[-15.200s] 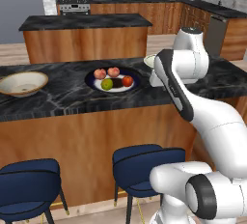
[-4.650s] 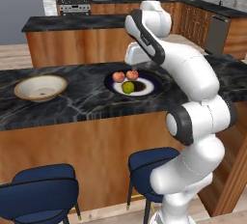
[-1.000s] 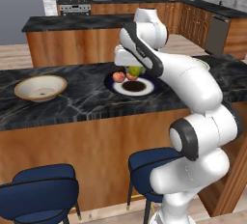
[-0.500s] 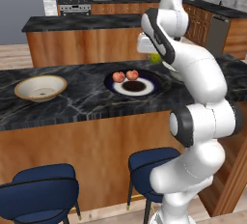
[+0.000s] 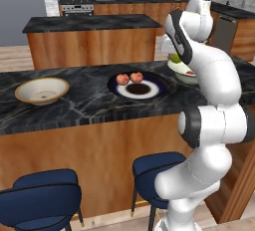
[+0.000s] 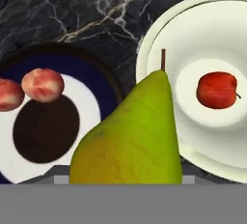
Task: Take the fruits from the plate on the dining counter and place two fruits in each bowl.
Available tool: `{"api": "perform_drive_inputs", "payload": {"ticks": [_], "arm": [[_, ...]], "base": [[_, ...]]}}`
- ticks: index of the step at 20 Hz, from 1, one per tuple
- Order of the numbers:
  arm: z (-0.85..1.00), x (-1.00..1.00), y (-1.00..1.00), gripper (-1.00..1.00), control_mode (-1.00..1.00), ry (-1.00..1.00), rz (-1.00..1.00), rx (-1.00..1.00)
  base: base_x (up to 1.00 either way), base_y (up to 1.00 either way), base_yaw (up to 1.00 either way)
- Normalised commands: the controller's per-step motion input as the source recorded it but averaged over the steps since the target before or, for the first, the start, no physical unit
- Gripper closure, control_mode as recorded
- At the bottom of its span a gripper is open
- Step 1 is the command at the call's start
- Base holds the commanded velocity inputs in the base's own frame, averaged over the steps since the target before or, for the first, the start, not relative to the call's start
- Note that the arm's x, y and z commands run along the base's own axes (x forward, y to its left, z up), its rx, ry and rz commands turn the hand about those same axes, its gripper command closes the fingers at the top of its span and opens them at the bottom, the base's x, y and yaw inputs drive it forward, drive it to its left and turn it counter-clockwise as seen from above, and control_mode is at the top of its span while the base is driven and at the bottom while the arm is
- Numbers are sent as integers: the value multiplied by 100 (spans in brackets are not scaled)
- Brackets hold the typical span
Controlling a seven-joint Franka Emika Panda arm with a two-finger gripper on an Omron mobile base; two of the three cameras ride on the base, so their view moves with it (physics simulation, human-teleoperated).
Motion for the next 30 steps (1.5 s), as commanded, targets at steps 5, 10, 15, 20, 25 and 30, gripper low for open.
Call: {"api": "perform_drive_inputs", "payload": {"ticks": [5,10,15,20,25,30], "arm": [[-11,32,-74,100,-100,-2,0,0],[-6,47,-80,100,-100,9,0,0],[-22,36,-3,100,-100,19,0,-2],[-12,16,3,100,-100,23,0,-3],[-37,-2,0,100,-100,8,0,0],[-31,-1,0,100,-100,1,0,0]], "base": [[0,0,0],[0,0,0],[0,0,0],[0,0,0],[0,0,0],[0,0,0]]}}
